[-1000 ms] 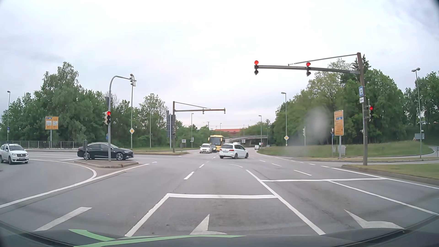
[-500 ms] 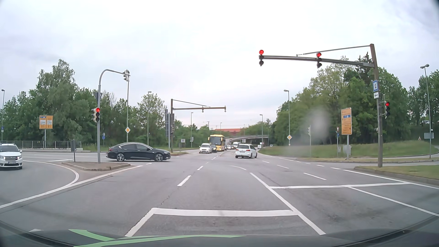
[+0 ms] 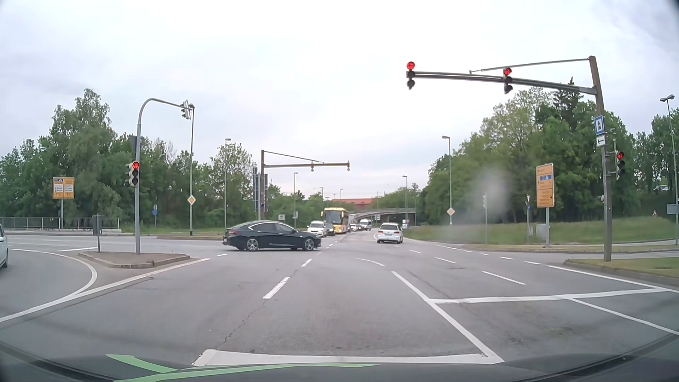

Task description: Follow the waypoints while adhering to traffic rules and regulations

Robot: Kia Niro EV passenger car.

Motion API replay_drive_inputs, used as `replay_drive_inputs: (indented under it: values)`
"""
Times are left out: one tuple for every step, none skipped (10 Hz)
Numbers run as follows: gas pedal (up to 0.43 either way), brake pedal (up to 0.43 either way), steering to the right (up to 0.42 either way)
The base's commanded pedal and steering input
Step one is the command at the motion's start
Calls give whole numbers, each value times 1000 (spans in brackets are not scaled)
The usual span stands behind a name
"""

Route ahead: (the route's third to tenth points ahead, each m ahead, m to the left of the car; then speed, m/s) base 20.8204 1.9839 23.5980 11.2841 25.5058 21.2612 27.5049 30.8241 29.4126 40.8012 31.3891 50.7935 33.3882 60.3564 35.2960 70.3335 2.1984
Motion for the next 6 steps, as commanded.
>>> replay_drive_inputs:
  values:
    - [0, 280, 6]
    - [0, 274, 8]
    - [0, 274, 8]
    - [0, 274, 8]
    - [0, 274, 8]
    - [0, 268, 7]
